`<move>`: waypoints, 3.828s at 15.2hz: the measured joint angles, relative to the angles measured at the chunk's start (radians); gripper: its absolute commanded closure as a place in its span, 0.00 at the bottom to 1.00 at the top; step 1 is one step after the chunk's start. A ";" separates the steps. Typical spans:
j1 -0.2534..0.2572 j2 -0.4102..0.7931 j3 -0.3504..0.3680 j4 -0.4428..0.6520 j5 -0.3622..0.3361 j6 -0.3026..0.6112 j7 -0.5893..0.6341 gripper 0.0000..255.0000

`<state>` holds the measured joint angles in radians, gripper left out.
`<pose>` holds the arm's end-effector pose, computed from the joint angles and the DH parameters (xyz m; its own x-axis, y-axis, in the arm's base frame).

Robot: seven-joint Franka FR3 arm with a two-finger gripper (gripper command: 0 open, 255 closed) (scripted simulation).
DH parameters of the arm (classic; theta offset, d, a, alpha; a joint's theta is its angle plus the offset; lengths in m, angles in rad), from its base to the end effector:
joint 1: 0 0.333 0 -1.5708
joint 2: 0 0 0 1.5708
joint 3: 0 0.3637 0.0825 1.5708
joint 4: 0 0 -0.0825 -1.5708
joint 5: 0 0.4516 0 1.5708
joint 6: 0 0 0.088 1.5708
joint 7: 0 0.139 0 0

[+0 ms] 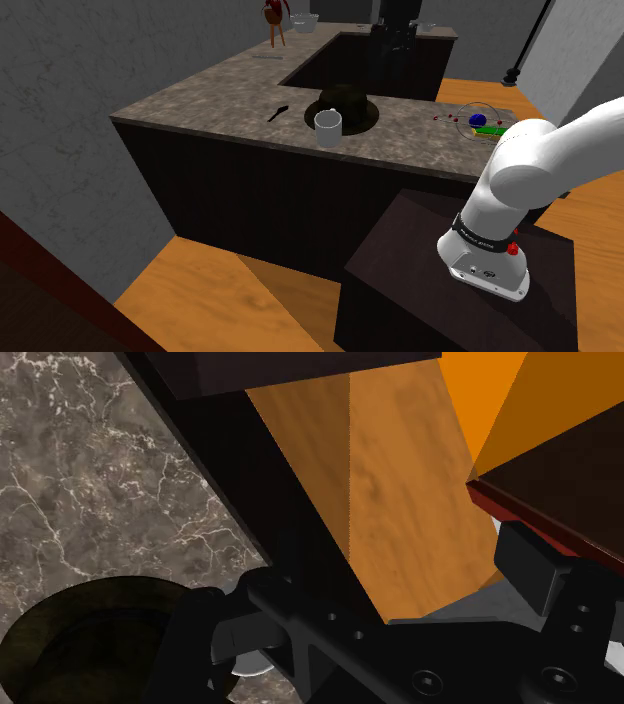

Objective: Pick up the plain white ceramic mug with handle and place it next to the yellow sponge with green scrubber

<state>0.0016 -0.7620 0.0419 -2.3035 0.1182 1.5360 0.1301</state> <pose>0.3439 0.0358 0.6095 0.9955 -0.0936 -0.0173 -0.0948 -0.9916 -0.0876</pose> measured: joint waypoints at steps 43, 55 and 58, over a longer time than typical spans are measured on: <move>-0.146 0.916 0.086 0.164 -0.469 0.753 0.322 0.00; -0.146 0.912 0.087 0.166 -0.466 0.748 0.320 1.00; -0.146 0.897 0.089 0.180 -0.456 0.719 0.308 1.00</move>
<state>-0.1440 0.1346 0.1313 -2.1233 -0.3375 2.2553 0.4380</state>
